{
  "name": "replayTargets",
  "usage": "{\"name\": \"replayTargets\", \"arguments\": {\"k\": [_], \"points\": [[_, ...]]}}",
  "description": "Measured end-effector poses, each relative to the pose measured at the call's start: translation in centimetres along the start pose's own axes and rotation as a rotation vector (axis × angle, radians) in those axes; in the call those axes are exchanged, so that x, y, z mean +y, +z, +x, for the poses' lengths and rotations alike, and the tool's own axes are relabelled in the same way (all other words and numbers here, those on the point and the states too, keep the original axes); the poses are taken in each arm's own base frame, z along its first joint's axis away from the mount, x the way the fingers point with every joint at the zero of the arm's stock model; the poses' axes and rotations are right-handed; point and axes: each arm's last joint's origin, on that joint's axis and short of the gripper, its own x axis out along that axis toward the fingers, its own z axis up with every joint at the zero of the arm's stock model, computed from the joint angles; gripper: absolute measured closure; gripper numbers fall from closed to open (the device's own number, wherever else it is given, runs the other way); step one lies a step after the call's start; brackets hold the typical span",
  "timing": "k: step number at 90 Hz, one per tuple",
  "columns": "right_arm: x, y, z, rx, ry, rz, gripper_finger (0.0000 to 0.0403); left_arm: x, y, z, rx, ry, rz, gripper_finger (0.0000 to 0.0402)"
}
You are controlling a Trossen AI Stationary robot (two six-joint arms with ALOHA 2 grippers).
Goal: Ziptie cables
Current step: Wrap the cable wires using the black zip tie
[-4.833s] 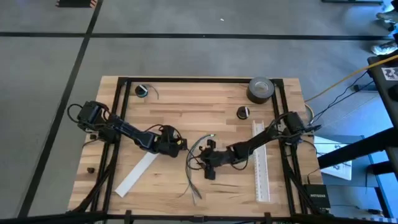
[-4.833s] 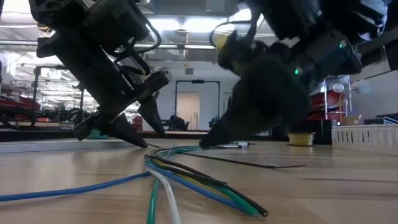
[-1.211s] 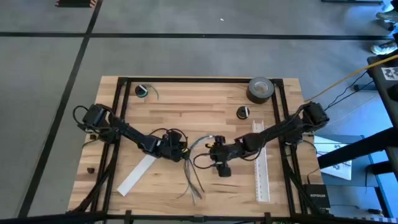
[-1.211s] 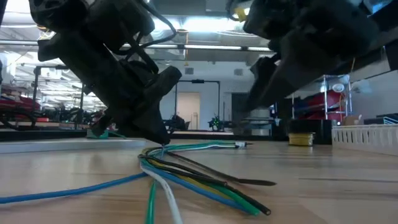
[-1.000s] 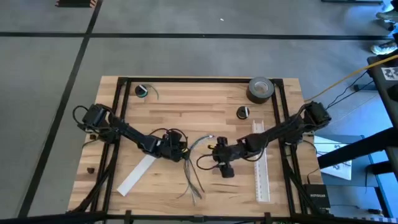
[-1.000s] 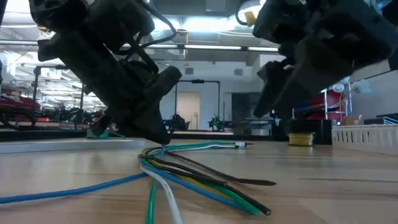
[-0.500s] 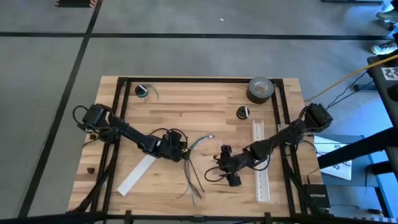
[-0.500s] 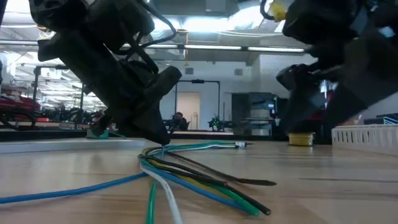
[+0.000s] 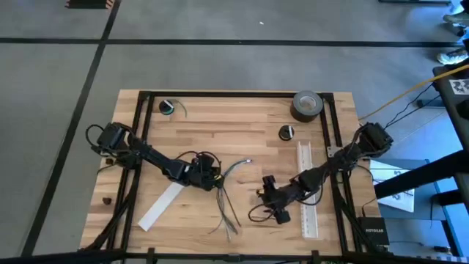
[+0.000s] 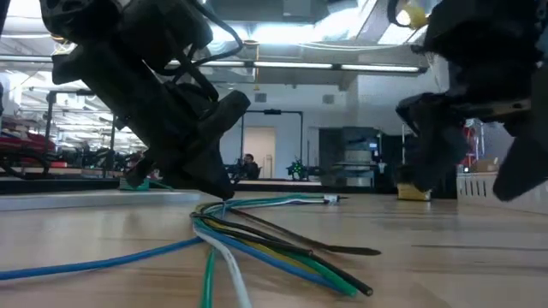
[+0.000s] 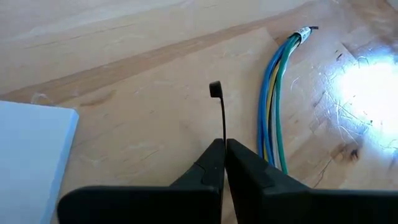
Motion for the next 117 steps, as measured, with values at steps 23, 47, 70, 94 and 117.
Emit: {"name": "replayTargets", "arguments": {"k": [23, 47, 70, 94, 117], "points": [[2.4, -0.9, 0.2, 0.032, 0.06, -0.151, 0.0139, 0.0, 0.0, 0.0, 0.0, 0.0, 0.022, 0.0402], [3.3, 0.6, 1.7, -0.213, -0.012, -0.183, 0.0139, -0.5, 0.1, -0.1, -0.015, -0.043, 0.002, 0.0402], [3.8, 1.9, 3.3, -0.28, -0.032, -0.178, 0.0139, -0.5, 0.1, -0.1, -0.015, -0.043, 0.007, 0.0402], [3.3, 3.8, 5.4, -0.29, -0.034, -0.132, 0.0139, -0.5, 0.1, -0.1, -0.014, -0.043, 0.016, 0.0402], [1.7, 4.0, 6.2, -0.271, -0.014, -0.028, 0.0139, -0.5, 0.1, -0.1, -0.015, -0.045, 0.024, 0.0402]]}}
